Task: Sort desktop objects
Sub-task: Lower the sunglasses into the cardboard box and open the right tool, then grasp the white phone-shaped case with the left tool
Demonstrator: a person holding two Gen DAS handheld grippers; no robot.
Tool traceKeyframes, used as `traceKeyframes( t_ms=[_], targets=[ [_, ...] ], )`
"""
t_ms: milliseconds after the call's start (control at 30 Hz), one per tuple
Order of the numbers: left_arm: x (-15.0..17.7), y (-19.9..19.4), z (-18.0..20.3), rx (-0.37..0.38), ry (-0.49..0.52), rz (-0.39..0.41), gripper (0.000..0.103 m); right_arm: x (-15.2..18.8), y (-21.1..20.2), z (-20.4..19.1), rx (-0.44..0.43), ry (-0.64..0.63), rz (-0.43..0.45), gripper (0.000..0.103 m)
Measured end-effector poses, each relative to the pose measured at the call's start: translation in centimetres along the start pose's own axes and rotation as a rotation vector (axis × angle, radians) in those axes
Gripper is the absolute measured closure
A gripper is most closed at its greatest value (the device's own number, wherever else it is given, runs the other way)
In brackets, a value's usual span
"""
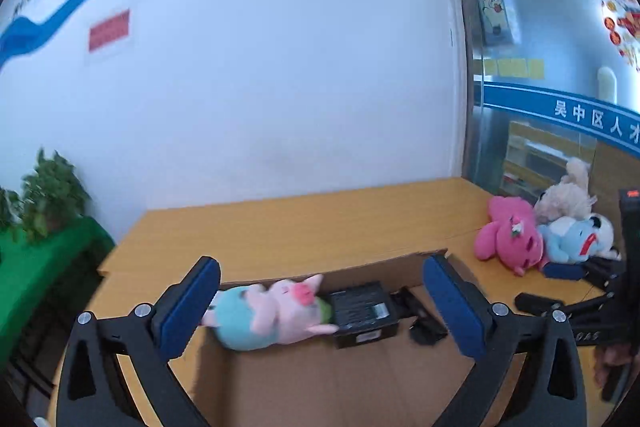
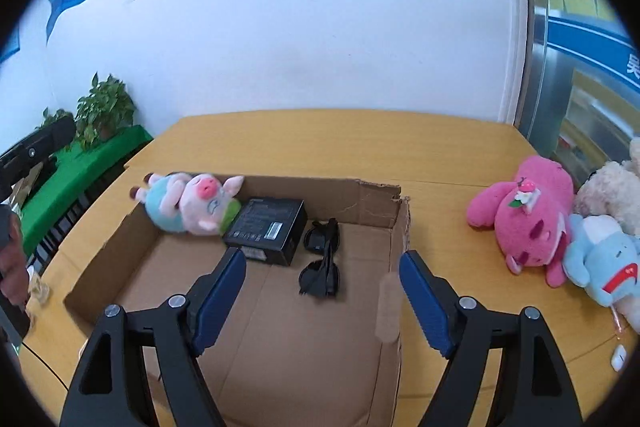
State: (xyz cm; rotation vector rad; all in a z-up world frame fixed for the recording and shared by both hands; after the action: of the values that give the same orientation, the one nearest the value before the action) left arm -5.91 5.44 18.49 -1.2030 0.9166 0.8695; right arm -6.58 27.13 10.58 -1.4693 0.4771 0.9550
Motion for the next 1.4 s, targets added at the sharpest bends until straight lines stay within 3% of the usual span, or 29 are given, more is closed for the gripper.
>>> traceKeyframes(
  t_ms=[100, 200, 267, 500, 567, 633, 867, 933, 1233, 1400],
  targets=[
    [1.7, -2.6, -1.3, -0.027, 0.024, 0.005, 0.0, 0.9, -2.7, -1.3, -0.027, 0.001, 0.003, 0.024],
    [3.8, -4.1, -3.5, -0.018, -0.011, -0.048, 0.0, 3.4, -4.4, -2.7, -0.076, 0.01, -0.001, 0.024],
    [5.7, -4.8, -4.8, -0.002, -0.039, -0.102, 0.0, 5.3, -5.4, -3.6, -0.093, 0.002, -0.023, 0.024],
    [15.0, -6.2, -6.2, 0.048, -0.161, -0.346, 0.0, 15.9, -6.1, -9.6, -0.257, -0.096, -0.22, 0.024],
    [17.7, -6.5, -5.9, 0.042, -0.215, -0.406, 0.0, 17.6, -5.5, -10.6, -0.273, -0.093, -0.246, 0.024],
    [19.6, -6.3, -5.1, 0.083, -0.235, -0.471, 0.0, 18.9, -4.7, -11.5, -0.268, -0.088, -0.274, 0.024],
    [22.7, -4.9, -4.1, 0.17, -0.33, -0.593, 0.001, 20.5, -2.6, -14.1, -0.259, -0.135, -0.282, 0.024],
    [22.9, -4.4, -3.7, 0.203, -0.353, -0.612, 0.001, 20.3, -2.6, -15.0, -0.261, -0.176, -0.273, 0.03],
    [24.8, -1.1, -0.2, 0.311, -0.354, -0.742, 0.004, 20.2, -2.7, -15.5, -0.27, -0.171, -0.257, 0.03],
    [26.8, 0.8, 1.9, 0.342, -0.384, -0.829, 0.029, 20.2, -2.7, -15.7, -0.266, -0.164, -0.25, 0.03]
  ],
)
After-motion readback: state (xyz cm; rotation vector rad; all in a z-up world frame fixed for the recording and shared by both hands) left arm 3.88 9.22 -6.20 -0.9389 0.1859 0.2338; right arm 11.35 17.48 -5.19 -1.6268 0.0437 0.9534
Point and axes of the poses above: each gripper's, at about its wrist camera, not at the fingertips, and y roughly the way its jaws point, z to its right, x to its underside, the point moved 2 cm from there along y, roughly the way its jaws point, and after that the axes turned 12 degrees about -y, right-handed, at the moved point
